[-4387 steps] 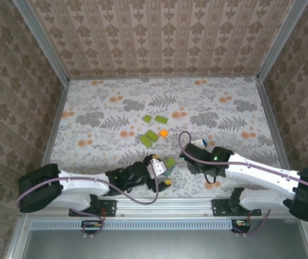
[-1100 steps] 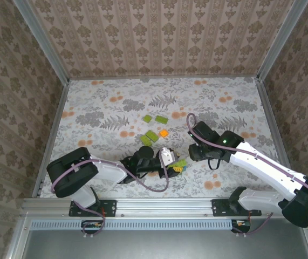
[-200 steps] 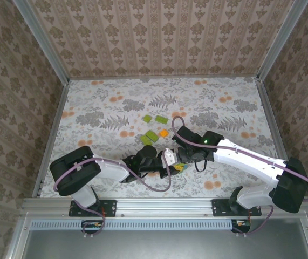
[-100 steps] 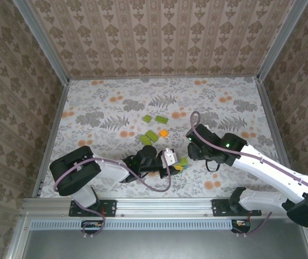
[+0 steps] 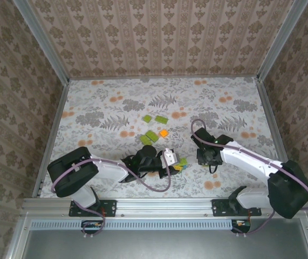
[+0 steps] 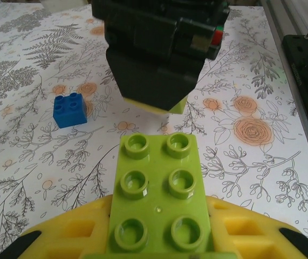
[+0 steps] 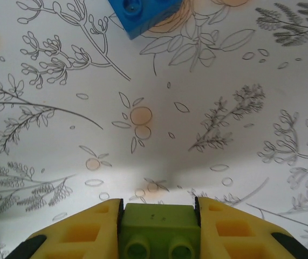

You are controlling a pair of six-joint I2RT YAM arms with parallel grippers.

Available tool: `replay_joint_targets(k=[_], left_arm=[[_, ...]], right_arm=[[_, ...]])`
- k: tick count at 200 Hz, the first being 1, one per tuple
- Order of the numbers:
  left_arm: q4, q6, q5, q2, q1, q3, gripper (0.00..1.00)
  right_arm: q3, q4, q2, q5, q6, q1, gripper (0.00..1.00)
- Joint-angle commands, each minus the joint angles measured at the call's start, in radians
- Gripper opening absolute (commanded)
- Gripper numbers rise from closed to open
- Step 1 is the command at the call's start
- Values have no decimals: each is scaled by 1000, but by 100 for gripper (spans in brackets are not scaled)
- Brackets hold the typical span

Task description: Assemble a carrot with lego

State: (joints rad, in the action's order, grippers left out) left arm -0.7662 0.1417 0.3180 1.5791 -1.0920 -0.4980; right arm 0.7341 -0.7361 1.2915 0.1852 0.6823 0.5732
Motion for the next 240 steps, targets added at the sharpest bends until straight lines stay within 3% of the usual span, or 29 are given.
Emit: replay_joint_targets(k=[1,47,71,137,174,219,240], left_arm=[[92,27,-10,-10,5,17,33],[99,25,-7,5,5,7,33],[100,26,-12,5,5,8,33],[98,28,-12,18,7,1,33],[97,28,-9,22,8,-4,33],[103,24,-9,12,8,-1,33],[106,24,-14,5,9,5,33]], right_arm=[[-35,108,46,-49,-20,-21,20],[-68,192,132,-89,-24,-38,26],[-64,180,115,-89,-28,-39,38],[-61,92,1,-109,-26,-39,54],[-66,58,-43,-122,-24,-39,60],[-72,96,-29,-163,-25,-33,60],[-70,100,-50,-201,-44,-21,65]])
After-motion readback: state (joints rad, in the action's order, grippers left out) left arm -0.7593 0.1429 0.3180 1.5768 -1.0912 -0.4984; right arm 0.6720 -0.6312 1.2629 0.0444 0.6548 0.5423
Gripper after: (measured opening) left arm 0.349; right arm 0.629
